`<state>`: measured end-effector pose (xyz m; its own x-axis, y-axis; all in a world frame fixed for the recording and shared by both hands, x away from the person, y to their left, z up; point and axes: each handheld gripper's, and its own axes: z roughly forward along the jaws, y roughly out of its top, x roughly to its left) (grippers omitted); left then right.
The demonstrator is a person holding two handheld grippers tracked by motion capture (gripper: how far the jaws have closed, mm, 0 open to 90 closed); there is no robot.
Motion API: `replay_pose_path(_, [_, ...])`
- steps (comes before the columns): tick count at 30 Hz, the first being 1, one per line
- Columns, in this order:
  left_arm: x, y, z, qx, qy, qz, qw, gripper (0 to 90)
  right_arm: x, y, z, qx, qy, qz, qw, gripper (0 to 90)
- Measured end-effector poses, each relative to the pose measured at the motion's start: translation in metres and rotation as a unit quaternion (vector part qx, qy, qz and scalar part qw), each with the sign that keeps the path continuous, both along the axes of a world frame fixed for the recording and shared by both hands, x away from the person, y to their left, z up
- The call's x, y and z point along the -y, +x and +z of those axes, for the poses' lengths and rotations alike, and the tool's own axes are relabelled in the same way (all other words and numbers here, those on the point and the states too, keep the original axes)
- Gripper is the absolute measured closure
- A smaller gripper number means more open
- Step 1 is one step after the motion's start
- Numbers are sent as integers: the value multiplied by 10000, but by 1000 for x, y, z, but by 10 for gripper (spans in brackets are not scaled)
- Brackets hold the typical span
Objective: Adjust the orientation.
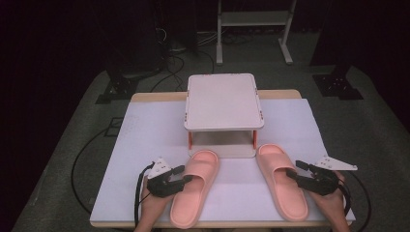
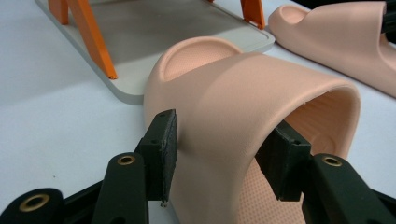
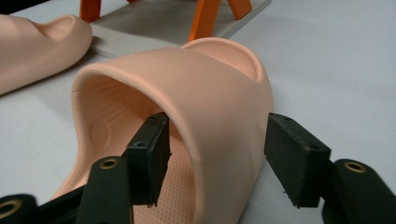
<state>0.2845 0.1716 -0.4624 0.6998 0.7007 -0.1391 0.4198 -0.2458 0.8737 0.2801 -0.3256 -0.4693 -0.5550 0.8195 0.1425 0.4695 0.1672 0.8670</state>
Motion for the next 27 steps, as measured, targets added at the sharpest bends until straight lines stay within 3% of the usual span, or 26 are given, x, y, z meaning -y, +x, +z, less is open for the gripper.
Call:
replay_pose_path(11, [-1,1,-1,-5,49,21,10000,524,-5,4,-2,-59,-163,-186,9997,540])
replay_pose_path(27, [1,-1,-1,86,100,106,9999,557,-12,1,1,112,-470,-370,9981,629])
